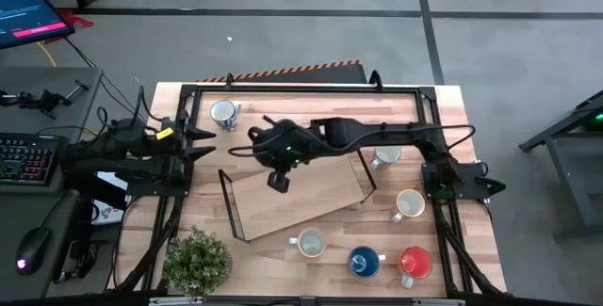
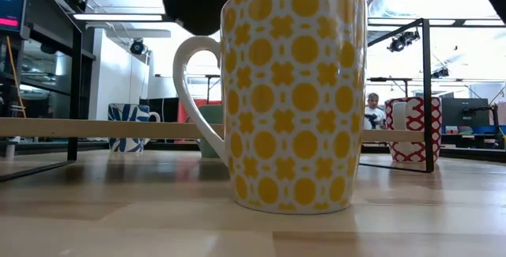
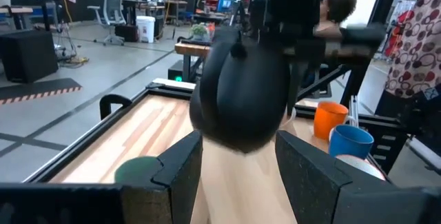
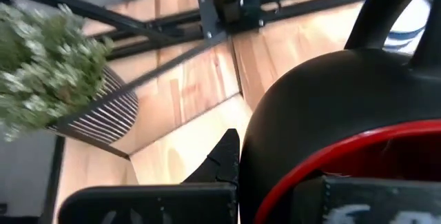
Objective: Place coffee mugs
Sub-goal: Put the black mug on the shelf
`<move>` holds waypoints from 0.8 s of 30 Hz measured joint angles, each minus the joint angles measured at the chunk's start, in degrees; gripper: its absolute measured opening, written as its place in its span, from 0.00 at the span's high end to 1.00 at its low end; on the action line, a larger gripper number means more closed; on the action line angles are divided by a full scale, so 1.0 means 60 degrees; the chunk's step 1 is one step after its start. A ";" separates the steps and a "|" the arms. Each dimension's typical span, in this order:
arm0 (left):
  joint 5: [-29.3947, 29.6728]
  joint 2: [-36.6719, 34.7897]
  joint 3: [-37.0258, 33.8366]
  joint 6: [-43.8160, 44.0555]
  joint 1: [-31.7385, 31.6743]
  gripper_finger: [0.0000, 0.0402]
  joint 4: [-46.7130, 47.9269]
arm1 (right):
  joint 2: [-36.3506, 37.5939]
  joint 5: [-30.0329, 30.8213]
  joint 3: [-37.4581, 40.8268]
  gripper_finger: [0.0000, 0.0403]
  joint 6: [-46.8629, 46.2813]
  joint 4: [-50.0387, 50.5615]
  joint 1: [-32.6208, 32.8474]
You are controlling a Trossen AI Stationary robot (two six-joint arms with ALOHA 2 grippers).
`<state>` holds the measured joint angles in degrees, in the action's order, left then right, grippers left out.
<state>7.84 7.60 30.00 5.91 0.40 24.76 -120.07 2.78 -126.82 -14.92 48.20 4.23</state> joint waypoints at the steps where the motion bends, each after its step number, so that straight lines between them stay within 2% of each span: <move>1: 0.0000 0.0000 0.0000 -0.0001 0.0000 0.57 0.0000 | -0.0085 -0.0003 0.0000 1.00 -0.0004 0.0097 -0.0002; 13: -0.0038 0.0004 0.0000 -0.0011 0.0004 0.57 -0.0001 | -0.0869 -0.0003 0.0000 1.00 -0.0571 0.1428 -0.0005; 24: -0.0040 0.0004 0.0000 -0.0015 0.0000 0.57 0.0022 | -0.1529 -0.0007 0.0001 1.00 -0.2080 0.1642 0.0255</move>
<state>7.60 7.62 30.00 5.82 0.40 24.89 -129.25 2.73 -126.82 -27.40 58.05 5.76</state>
